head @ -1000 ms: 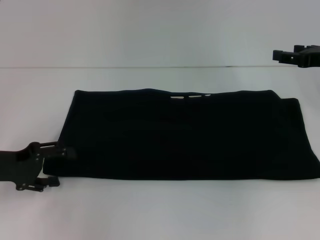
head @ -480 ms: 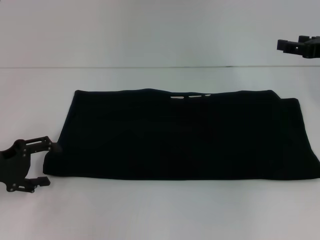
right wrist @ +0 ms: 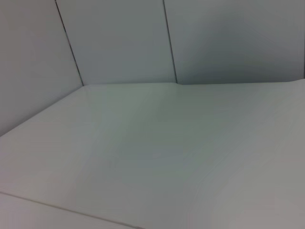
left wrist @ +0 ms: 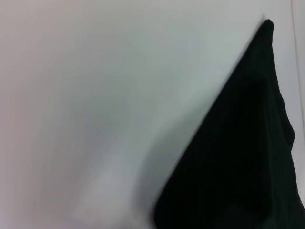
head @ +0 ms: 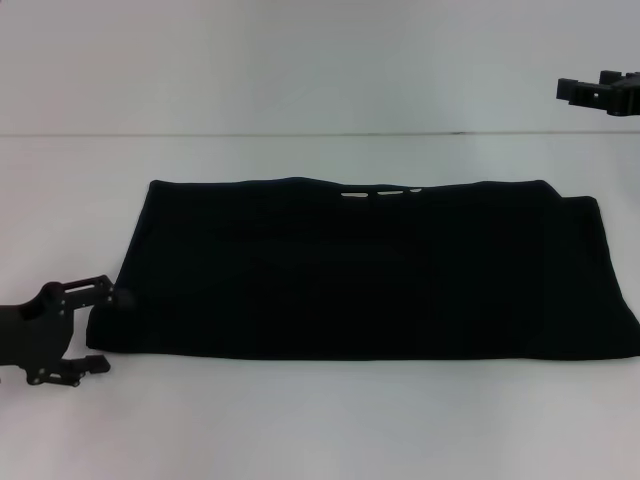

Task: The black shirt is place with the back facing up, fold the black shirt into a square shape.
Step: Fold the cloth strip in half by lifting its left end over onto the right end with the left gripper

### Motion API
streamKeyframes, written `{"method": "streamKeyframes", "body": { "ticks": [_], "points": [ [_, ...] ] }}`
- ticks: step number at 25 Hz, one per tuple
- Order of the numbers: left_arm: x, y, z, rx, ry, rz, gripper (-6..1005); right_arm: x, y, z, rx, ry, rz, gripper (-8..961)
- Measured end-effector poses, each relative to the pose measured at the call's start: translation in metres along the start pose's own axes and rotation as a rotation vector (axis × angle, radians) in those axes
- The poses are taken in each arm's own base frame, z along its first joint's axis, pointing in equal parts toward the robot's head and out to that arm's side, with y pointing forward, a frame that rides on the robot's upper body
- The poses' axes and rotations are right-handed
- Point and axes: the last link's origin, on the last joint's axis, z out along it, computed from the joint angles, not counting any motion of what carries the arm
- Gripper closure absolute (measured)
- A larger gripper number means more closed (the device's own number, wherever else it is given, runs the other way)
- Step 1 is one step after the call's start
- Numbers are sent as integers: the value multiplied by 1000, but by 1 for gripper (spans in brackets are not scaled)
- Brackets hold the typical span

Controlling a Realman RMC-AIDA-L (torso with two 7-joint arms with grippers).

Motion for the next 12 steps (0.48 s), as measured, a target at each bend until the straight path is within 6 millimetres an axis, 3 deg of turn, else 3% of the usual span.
{"method": "streamKeyframes", "body": {
  "ticks": [12],
  "points": [
    [5, -1, 1, 6, 38, 10, 50, 0, -1, 0, 9, -2, 0, 174]
  ]
}}
